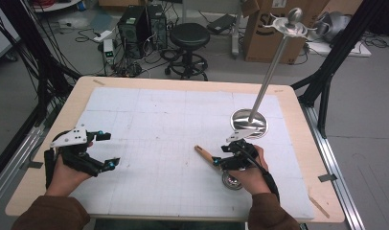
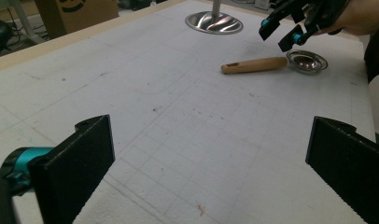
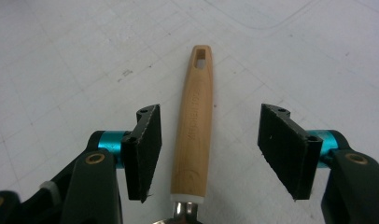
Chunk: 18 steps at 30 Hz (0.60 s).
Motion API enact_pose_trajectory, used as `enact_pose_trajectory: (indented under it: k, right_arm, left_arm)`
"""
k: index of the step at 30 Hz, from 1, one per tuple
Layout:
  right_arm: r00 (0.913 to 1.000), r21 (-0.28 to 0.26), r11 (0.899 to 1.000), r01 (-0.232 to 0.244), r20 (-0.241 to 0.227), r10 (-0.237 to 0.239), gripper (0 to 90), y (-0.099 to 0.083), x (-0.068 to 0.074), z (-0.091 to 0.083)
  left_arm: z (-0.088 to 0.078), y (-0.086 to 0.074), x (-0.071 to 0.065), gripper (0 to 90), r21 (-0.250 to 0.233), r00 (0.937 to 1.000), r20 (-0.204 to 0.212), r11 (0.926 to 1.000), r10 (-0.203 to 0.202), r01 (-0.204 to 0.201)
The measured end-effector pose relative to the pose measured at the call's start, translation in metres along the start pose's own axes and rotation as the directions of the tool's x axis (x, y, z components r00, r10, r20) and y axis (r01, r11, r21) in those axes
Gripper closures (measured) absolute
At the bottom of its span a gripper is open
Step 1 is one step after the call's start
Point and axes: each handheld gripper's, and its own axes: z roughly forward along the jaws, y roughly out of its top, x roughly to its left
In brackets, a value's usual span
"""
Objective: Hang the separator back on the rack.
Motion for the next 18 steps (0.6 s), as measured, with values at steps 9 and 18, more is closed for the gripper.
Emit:
enact_pose_trajectory:
  k: [9,18]
  right_arm:
    - [1.0000,0.111,0.994,-0.006,0.003,0.005,39.2,-0.003,0.002,0.011]
    - [0.9997,0.227,0.974,0.017,0.015,-0.021,46.1,-0.002,0.008,0.014]
  left_arm:
    - [0.001,0.000,0.001,1.7,0.003,1.0000,0.002,1.0000,-0.003,0.003]
    - [0.002,0.000,0.001,1.7,0.005,1.0000,0.001,1.0000,-0.003,0.003]
